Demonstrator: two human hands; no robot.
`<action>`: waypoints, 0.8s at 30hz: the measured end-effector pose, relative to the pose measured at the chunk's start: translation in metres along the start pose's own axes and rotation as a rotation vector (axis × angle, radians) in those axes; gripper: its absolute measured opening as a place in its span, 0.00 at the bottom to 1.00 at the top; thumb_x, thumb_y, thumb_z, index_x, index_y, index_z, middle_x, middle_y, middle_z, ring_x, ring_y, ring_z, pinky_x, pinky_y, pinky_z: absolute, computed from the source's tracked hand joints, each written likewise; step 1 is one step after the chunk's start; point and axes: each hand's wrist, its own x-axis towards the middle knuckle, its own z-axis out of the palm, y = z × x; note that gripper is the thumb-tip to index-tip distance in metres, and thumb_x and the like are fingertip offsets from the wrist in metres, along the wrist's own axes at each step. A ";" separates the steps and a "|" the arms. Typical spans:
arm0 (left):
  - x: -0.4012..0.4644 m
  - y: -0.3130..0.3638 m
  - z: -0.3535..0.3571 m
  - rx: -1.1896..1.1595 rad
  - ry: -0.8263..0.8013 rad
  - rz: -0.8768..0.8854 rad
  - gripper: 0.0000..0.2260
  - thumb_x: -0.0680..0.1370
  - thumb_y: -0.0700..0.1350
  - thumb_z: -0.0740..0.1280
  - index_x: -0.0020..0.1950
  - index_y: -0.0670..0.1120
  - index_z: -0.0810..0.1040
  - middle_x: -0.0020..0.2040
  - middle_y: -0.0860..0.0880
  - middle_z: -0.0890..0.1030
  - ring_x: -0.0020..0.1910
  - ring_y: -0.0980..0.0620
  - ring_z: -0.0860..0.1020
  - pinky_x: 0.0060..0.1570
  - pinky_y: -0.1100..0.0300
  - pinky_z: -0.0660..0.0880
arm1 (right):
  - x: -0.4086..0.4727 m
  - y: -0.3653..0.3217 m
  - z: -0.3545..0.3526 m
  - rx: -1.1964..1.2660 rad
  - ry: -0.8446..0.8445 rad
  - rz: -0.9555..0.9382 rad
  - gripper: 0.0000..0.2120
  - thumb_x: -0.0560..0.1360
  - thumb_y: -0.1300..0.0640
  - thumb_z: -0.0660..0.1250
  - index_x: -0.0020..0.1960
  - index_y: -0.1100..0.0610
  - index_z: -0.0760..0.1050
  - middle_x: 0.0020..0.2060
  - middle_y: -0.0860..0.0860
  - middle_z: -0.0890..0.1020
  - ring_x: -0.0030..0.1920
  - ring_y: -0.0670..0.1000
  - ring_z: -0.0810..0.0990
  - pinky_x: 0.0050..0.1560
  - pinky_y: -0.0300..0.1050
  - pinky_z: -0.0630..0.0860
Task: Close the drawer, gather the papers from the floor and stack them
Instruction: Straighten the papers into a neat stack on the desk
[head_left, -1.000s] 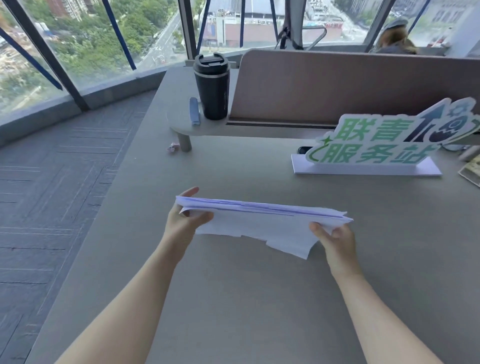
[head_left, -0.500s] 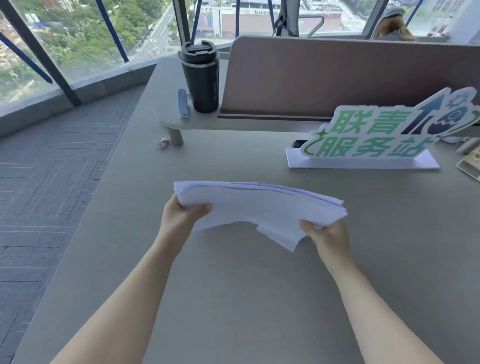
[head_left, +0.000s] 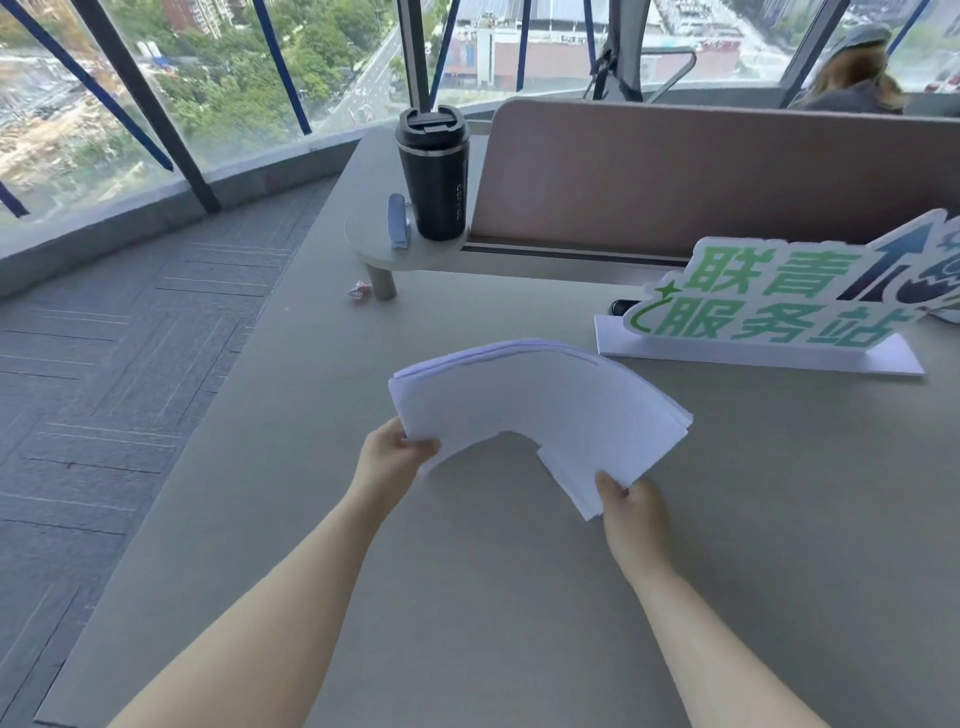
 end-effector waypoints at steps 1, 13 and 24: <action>0.001 -0.003 0.000 0.011 0.044 0.001 0.02 0.68 0.40 0.69 0.37 0.47 0.78 0.33 0.50 0.78 0.33 0.50 0.73 0.31 0.62 0.69 | -0.001 -0.002 -0.001 0.001 0.018 -0.026 0.15 0.79 0.58 0.62 0.34 0.51 0.68 0.29 0.43 0.72 0.29 0.43 0.69 0.29 0.34 0.64; 0.014 0.000 -0.144 0.101 0.355 -0.081 0.09 0.64 0.46 0.65 0.35 0.42 0.69 0.32 0.45 0.67 0.33 0.50 0.63 0.32 0.56 0.59 | 0.006 -0.081 0.114 -0.156 -0.220 -0.030 0.10 0.74 0.66 0.61 0.52 0.61 0.79 0.49 0.58 0.84 0.50 0.58 0.80 0.48 0.49 0.74; 0.136 -0.052 -0.236 0.284 0.266 -0.220 0.06 0.71 0.41 0.66 0.43 0.39 0.77 0.37 0.46 0.77 0.38 0.45 0.73 0.35 0.55 0.67 | 0.050 -0.095 0.257 -0.301 -0.217 0.165 0.15 0.75 0.64 0.59 0.60 0.62 0.76 0.56 0.60 0.81 0.55 0.60 0.79 0.49 0.45 0.70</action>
